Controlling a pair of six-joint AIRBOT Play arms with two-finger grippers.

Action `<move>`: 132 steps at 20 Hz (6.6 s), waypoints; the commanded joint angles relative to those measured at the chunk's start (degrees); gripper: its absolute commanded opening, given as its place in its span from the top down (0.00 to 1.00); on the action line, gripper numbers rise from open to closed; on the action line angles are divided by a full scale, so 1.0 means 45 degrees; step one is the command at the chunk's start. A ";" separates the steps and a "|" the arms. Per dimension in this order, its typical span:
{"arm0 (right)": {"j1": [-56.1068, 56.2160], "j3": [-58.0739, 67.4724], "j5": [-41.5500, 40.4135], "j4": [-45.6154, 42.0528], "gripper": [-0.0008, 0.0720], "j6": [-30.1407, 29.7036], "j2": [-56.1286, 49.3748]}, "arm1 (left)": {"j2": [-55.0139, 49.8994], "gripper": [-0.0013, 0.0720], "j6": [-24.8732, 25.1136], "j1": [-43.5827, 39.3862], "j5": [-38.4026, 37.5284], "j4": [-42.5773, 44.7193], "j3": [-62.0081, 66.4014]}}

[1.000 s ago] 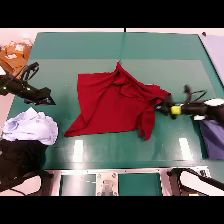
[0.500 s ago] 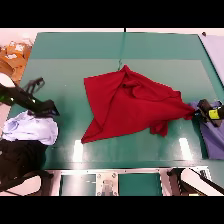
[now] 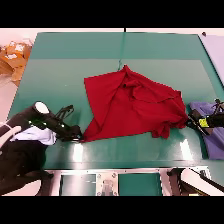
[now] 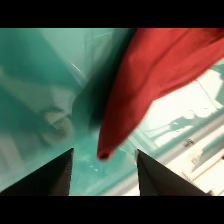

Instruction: Fold the shirts.

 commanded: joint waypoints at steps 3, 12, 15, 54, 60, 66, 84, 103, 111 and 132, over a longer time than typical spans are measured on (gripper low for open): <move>0.0010 -0.0083 -0.0165 0.0233 0.96 -0.0058 -0.0034 | -0.0015 0.46 -0.0403 -0.0923 0.1880 -0.0199 -0.0559; -0.0005 -0.0151 -0.0121 0.1083 0.96 -0.0602 -0.0034 | 0.0000 0.95 -0.0345 -0.0908 0.1268 0.0758 0.0029; 0.0131 -0.0117 0.1268 0.1991 0.96 -0.0884 -0.0010 | 0.0000 0.95 -0.0107 -0.0869 -0.0797 0.0845 0.1739; 0.4342 0.5173 -0.7373 0.6368 0.96 -0.4401 -0.4104 | -0.5357 0.95 0.0690 0.1705 0.3910 -0.0801 1.1720; 0.4439 1.0720 -0.5255 0.6834 0.96 -0.4371 -0.8578 | -0.6183 0.95 0.0986 0.1710 0.6528 -0.1676 1.2099; 0.4206 1.2361 -0.4376 0.6829 0.96 -0.4376 -0.8762 | -0.6183 0.95 0.0976 0.2176 0.6008 -0.1545 1.2959; 0.2769 0.8126 -0.0257 0.2861 0.96 -0.4391 -0.7485 | -0.8087 0.95 -0.0131 0.2409 -0.0884 0.1166 1.2896; 0.0000 0.3789 0.2288 -0.1345 0.96 -0.0369 -0.1219 | -0.3789 0.95 -0.2948 0.1690 -0.4687 0.4420 1.2031; -0.0175 -0.2730 0.2297 -0.0243 0.30 0.0544 0.3060 | 0.3551 0.02 -0.5819 -0.1059 0.1783 0.3351 0.0680; 0.1185 -0.4046 0.0321 0.2545 0.96 -0.1107 0.2764 | 0.1773 0.95 -0.3458 -0.0559 0.6955 -0.0495 -0.1579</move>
